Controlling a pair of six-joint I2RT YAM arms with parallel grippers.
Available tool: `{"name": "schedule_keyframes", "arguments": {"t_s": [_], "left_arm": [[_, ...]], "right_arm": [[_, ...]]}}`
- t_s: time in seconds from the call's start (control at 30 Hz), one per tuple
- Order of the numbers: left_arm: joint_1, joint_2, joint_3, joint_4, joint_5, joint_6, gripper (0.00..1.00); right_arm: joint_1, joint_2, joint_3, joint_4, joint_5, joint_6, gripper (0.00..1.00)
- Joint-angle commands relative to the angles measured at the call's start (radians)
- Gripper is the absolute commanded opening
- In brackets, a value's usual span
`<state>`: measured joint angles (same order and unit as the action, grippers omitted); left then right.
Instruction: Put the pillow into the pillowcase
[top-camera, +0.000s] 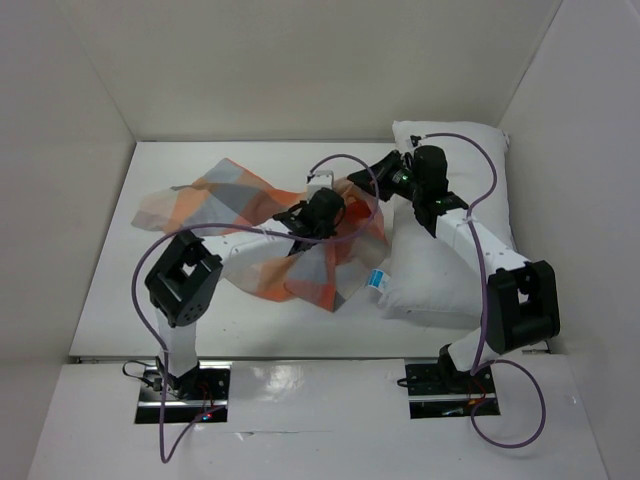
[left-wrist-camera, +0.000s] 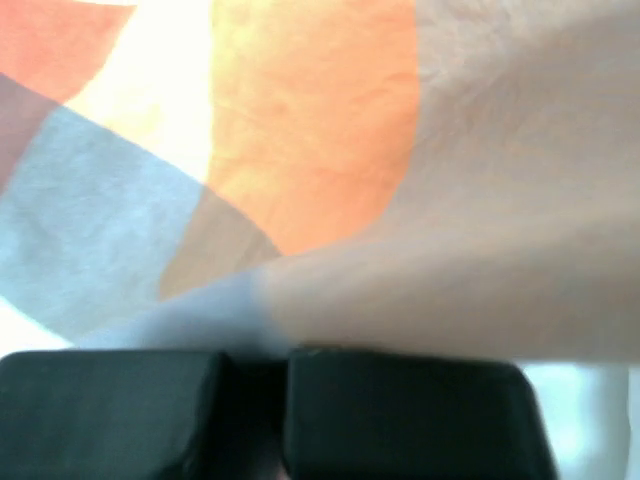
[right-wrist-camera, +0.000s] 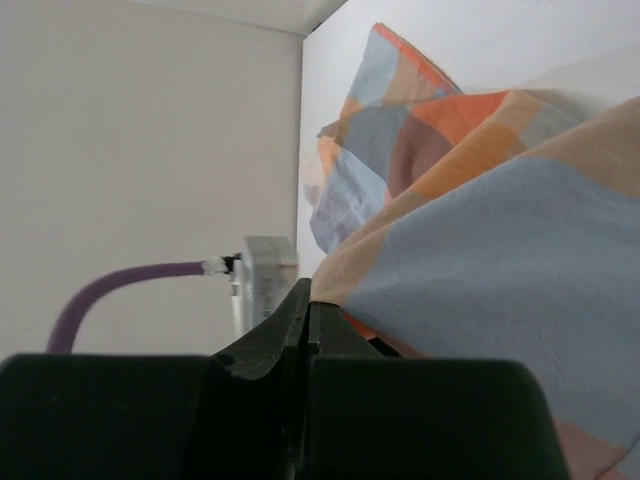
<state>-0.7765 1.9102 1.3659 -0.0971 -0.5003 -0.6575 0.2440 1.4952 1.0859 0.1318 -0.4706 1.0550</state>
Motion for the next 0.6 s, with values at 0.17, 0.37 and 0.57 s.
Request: {"name": "schedule_keyframes", "arguments": {"t_s": [0.17,0.37,0.57], "left_arm": [[0.166,-0.235,0.122,-0.326,0.656,0.243,0.0],[0.327,-0.315,0.162,-0.375,1.16,0.242,0.0],[0.372,-0.304,0.136,-0.375,1.284,0.242,0.0]], "right_arm": [[-0.012,-0.026,0.075,-0.157,0.101,-0.194,0.01],[-0.012,-0.039,0.097,-0.256,0.121,-0.322,0.25],[-0.012,-0.127,0.097,-0.372,0.142,-0.444,0.5]]}}
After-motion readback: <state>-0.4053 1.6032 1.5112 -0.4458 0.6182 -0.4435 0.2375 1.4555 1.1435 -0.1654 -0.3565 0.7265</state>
